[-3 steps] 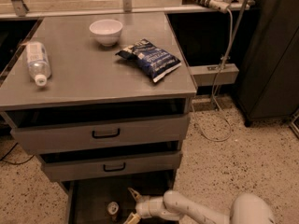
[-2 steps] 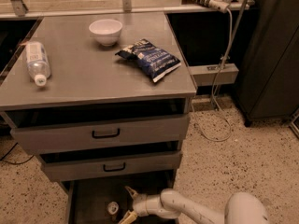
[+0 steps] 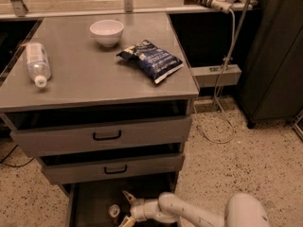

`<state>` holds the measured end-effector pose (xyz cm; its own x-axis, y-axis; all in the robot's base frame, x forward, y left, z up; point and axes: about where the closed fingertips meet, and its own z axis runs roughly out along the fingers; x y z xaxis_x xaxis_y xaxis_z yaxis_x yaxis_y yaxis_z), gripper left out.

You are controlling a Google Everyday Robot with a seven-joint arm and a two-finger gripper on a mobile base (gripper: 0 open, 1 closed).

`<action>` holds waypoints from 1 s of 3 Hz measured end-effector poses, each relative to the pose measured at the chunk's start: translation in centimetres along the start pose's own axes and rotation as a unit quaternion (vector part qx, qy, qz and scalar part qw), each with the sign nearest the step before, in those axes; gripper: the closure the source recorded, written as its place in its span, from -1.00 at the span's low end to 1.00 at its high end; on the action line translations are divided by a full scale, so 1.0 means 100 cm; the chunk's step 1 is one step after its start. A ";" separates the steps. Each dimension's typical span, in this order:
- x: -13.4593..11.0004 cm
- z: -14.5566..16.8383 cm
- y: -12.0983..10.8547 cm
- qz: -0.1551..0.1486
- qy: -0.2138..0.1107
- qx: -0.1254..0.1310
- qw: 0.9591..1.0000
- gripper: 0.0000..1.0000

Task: Pick orange can from bottom drawer and place on counter

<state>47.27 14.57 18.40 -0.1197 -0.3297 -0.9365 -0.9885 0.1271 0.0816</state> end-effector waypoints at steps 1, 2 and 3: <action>-0.010 0.023 0.016 -0.019 -0.004 -0.015 1.000 -1.00; -0.008 0.031 0.024 -0.016 -0.007 -0.019 1.000 -1.00; -0.008 0.031 0.024 -0.016 -0.007 -0.019 1.000 -0.62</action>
Offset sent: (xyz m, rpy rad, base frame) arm -0.0168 0.0364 0.0022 0.0111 -0.0386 0.0518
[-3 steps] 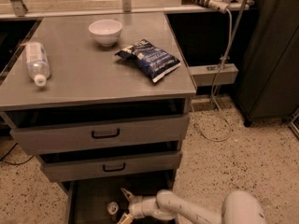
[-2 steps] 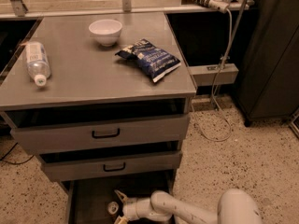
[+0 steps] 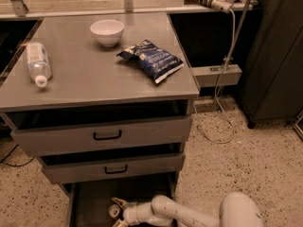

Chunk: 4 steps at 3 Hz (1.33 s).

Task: Pick orange can from bottom drawer and place on counter

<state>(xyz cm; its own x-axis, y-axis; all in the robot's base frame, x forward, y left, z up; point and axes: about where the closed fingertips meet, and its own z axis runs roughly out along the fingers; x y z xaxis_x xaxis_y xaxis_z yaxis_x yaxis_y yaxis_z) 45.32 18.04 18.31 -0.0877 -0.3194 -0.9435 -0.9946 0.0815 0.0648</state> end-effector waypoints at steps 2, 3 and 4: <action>0.000 0.000 0.000 0.000 0.000 0.000 1.000 0.31; 0.000 0.000 0.000 0.000 0.000 0.000 1.000 0.78; -0.004 -0.006 0.002 0.015 -0.004 0.012 1.000 1.00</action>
Offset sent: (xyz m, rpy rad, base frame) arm 0.0000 0.0000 0.0000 0.0000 0.0000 0.0000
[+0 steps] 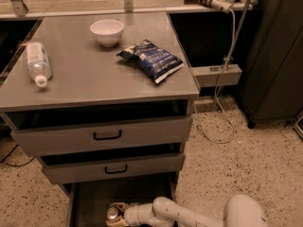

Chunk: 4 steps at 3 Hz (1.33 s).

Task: Pick orange can from bottom drawer and place on counter

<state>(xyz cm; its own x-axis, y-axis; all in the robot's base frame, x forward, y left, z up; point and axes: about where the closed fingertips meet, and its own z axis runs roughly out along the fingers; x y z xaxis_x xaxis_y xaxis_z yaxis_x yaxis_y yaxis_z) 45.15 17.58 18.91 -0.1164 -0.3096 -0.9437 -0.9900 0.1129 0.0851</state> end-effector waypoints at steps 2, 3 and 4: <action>-0.043 -0.031 0.005 0.030 -0.011 0.033 0.999 1.00; -0.074 -0.050 0.011 0.041 -0.002 0.051 0.998 1.00; -0.121 -0.070 0.019 0.023 0.009 0.067 0.997 1.00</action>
Offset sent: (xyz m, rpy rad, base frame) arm -0.0050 -0.0261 0.0863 0.0150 0.0508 -0.1220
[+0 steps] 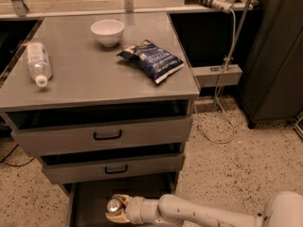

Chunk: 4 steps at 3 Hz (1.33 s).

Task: Pick orange can from bottom drawer and place on counter

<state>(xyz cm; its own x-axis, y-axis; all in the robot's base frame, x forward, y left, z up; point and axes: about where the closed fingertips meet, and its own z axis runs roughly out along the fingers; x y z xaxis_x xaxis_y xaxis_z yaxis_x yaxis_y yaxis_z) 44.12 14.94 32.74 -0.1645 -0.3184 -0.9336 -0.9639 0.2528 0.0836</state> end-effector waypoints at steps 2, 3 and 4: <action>-0.012 -0.004 0.005 0.020 -0.017 -0.014 1.000 1.00; -0.077 -0.035 0.032 0.021 -0.061 -0.016 0.998 1.00; -0.077 -0.035 0.032 0.021 -0.061 -0.016 0.998 1.00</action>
Offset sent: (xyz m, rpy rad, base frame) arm -0.0075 0.0007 0.0309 0.1105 0.0888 0.0163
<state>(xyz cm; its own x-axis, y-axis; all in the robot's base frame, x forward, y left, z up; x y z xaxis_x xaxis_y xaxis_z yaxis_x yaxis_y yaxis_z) 41.60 15.04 41.44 -0.1805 -0.1942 -0.9642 -0.9631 0.2341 0.1331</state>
